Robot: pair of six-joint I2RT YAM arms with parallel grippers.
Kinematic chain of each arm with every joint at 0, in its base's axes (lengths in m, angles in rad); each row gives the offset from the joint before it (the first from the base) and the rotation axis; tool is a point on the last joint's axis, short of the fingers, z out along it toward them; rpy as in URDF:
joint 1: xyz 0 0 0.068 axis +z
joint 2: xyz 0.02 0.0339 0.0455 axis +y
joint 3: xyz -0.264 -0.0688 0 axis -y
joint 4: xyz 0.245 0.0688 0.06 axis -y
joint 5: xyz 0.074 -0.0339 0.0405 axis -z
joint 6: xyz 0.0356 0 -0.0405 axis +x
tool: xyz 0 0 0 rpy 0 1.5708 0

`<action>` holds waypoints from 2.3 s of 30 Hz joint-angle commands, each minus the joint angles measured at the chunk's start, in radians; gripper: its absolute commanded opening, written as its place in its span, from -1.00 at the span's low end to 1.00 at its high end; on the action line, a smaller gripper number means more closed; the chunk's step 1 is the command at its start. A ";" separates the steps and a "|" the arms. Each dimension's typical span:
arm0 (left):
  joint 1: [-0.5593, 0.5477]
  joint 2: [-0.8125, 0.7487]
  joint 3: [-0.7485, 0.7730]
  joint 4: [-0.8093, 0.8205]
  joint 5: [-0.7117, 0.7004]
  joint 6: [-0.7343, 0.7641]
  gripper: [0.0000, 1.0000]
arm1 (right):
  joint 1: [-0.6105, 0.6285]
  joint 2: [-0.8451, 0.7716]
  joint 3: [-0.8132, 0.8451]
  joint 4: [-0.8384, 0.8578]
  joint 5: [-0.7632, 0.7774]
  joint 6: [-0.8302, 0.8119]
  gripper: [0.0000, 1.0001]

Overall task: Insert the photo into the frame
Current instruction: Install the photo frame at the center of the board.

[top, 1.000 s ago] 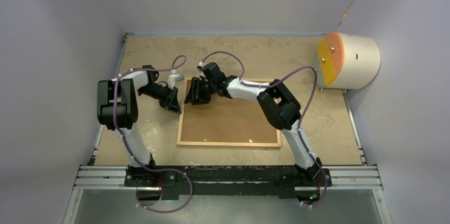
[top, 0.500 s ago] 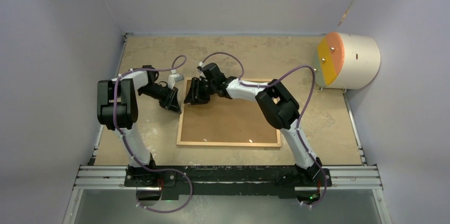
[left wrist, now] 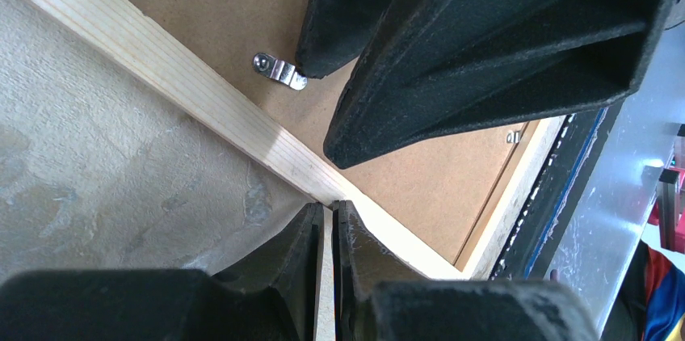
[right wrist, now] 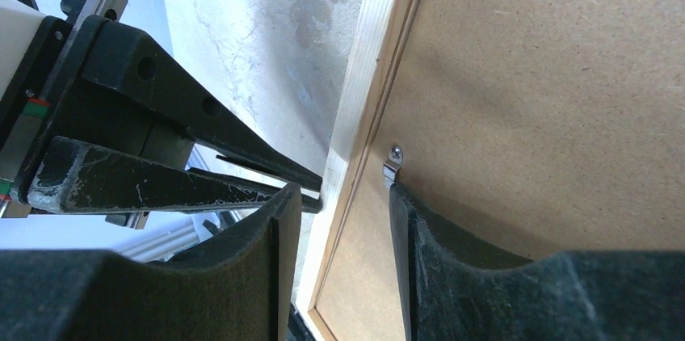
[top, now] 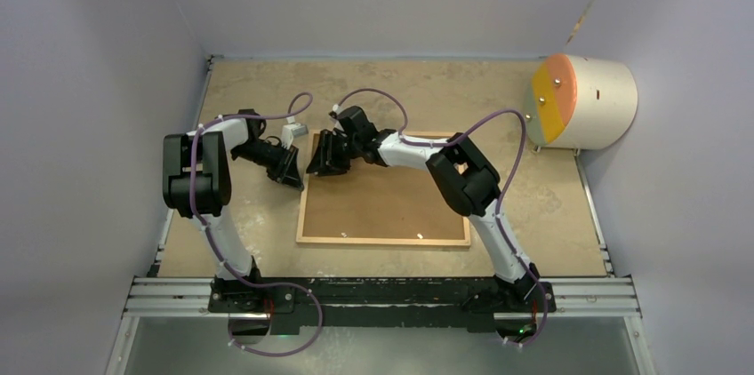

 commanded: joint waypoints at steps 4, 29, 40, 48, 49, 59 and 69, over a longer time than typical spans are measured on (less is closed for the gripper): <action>-0.004 -0.025 -0.010 0.056 -0.022 0.030 -0.77 | 0.013 0.021 0.042 0.011 -0.007 0.023 -0.07; -0.004 -0.030 -0.016 0.058 -0.020 0.035 -0.78 | 0.017 0.034 0.006 0.092 0.053 0.130 -0.11; -0.004 -0.032 -0.019 0.053 -0.021 0.045 -0.78 | 0.029 0.030 -0.009 0.131 0.092 0.175 -0.12; 0.004 -0.045 -0.002 0.022 -0.030 0.056 -0.77 | 0.025 -0.112 -0.071 0.087 0.045 0.053 -0.03; 0.009 -0.049 0.005 0.011 -0.032 0.060 -0.76 | 0.025 -0.149 -0.085 0.070 0.041 -0.019 0.00; 0.029 -0.156 0.061 -0.086 -0.039 0.117 -0.05 | 0.059 -0.572 -0.466 -0.239 0.141 -0.731 0.55; 0.029 -0.250 0.027 -0.133 -0.077 0.152 0.05 | 0.237 -0.706 -0.622 -0.331 0.266 -1.048 0.45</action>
